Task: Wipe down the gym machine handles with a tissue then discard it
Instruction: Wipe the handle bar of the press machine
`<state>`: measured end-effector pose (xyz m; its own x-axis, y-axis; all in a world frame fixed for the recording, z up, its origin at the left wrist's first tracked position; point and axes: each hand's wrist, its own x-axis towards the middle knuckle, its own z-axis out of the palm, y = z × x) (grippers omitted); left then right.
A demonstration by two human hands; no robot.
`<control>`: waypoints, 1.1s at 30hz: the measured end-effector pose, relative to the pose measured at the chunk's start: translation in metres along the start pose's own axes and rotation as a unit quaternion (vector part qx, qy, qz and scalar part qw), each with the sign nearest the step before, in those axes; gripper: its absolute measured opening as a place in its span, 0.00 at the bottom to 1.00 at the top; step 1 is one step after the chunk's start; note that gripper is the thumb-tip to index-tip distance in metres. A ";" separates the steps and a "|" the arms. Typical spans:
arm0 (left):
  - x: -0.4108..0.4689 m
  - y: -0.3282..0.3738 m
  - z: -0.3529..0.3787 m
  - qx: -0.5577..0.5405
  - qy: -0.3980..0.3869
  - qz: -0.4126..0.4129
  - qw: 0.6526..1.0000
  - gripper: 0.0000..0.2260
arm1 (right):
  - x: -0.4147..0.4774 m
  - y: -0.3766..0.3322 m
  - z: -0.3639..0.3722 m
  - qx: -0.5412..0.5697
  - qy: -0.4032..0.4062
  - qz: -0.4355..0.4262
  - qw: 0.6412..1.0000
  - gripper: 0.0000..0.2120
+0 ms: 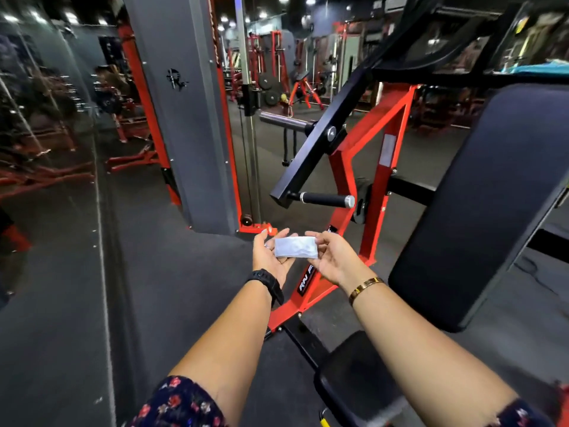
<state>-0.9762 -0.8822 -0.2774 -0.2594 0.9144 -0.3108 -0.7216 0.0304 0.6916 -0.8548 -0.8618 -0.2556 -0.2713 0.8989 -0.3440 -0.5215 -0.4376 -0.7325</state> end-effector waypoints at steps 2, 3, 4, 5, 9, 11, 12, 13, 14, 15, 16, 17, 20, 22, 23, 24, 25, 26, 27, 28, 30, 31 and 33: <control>0.023 0.002 0.003 0.004 -0.006 -0.005 1.000 0.20 | 0.024 -0.003 0.000 -0.004 0.016 -0.005 1.000 0.13; 0.035 0.002 0.006 0.007 -0.009 -0.007 1.000 0.20 | 0.035 -0.005 -0.001 0.000 0.023 -0.009 1.000 0.13; 0.047 0.003 0.010 0.010 -0.014 -0.012 1.000 0.19 | 0.047 -0.008 -0.002 0.009 0.025 -0.014 1.000 0.12; 0.057 0.003 0.014 0.013 -0.018 -0.016 1.000 0.19 | 0.058 -0.011 -0.004 0.013 0.029 -0.017 0.999 0.12; 0.106 0.001 0.031 0.020 -0.028 -0.037 0.999 0.18 | 0.107 -0.026 -0.010 0.012 0.043 -0.026 0.999 0.11; 0.132 0.001 0.040 0.021 -0.036 -0.040 0.998 0.18 | 0.129 -0.036 -0.011 0.019 0.044 -0.028 0.998 0.11; 0.145 0.002 0.045 0.024 -0.040 -0.042 0.998 0.18 | 0.141 -0.041 -0.012 0.022 0.043 -0.029 0.998 0.11; 0.159 0.004 0.051 0.029 -0.040 -0.044 0.998 0.19 | 0.153 -0.048 -0.011 0.025 0.044 -0.029 0.998 0.11; 0.174 0.006 0.057 0.031 -0.041 -0.045 0.998 0.19 | 0.165 -0.054 -0.010 0.034 0.043 -0.030 0.998 0.11; 0.186 0.007 0.062 0.034 -0.040 -0.046 0.998 0.20 | 0.175 -0.060 -0.009 0.042 0.045 -0.031 0.998 0.11; 0.199 0.009 0.069 0.036 -0.043 -0.047 0.997 0.20 | 0.186 -0.067 -0.007 0.048 0.046 -0.031 0.997 0.11; 0.212 0.012 0.075 0.040 -0.045 -0.048 0.997 0.20 | 0.197 -0.074 -0.005 0.049 0.048 -0.032 0.997 0.11; 0.246 0.020 0.090 0.037 -0.049 -0.051 0.997 0.20 | 0.228 -0.094 0.001 0.054 0.048 -0.035 0.997 0.11; 0.267 0.024 0.098 0.038 -0.053 -0.054 0.996 0.20 | 0.248 -0.103 0.005 0.055 0.048 -0.036 0.997 0.11; 0.277 0.024 0.101 0.038 -0.054 -0.057 0.996 0.20 | 0.257 -0.106 0.006 0.055 0.048 -0.037 0.997 0.11; 0.285 0.024 0.102 0.036 -0.055 -0.060 0.996 0.20 | 0.265 -0.109 0.006 0.054 0.049 -0.037 0.997 0.11; 0.292 0.024 0.103 0.037 -0.056 -0.065 0.996 0.20 | 0.272 -0.110 0.005 0.051 0.050 -0.038 0.997 0.11; 0.299 0.023 0.103 0.036 -0.058 -0.070 0.995 0.20 | 0.279 -0.110 0.004 0.047 0.052 -0.037 0.997 0.11; 0.306 0.023 0.104 0.037 -0.058 -0.075 0.995 0.20 | 0.284 -0.111 0.004 0.044 0.054 -0.036 0.997 0.11; 0.312 0.023 0.104 0.037 -0.057 -0.080 0.994 0.20 | 0.289 -0.110 0.004 0.044 0.057 -0.035 0.997 0.11; 0.322 0.023 0.104 0.040 -0.060 -0.089 0.993 0.20 | 0.296 -0.111 0.004 0.046 0.065 -0.035 0.996 0.11; 0.327 0.024 0.105 0.040 -0.065 -0.095 0.993 0.20 | 0.299 -0.111 0.005 0.050 0.068 -0.038 0.996 0.11; 0.334 0.025 0.108 0.045 -0.079 -0.107 0.990 0.20 | 0.307 -0.113 0.006 0.060 0.074 -0.051 0.994 0.10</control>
<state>-1.0116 -0.5320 -0.2932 0.0028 0.9344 -0.3561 -0.6866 0.2607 0.6787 -0.8836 -0.5369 -0.2752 -0.0938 0.9280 -0.3605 -0.6361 -0.3344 -0.6954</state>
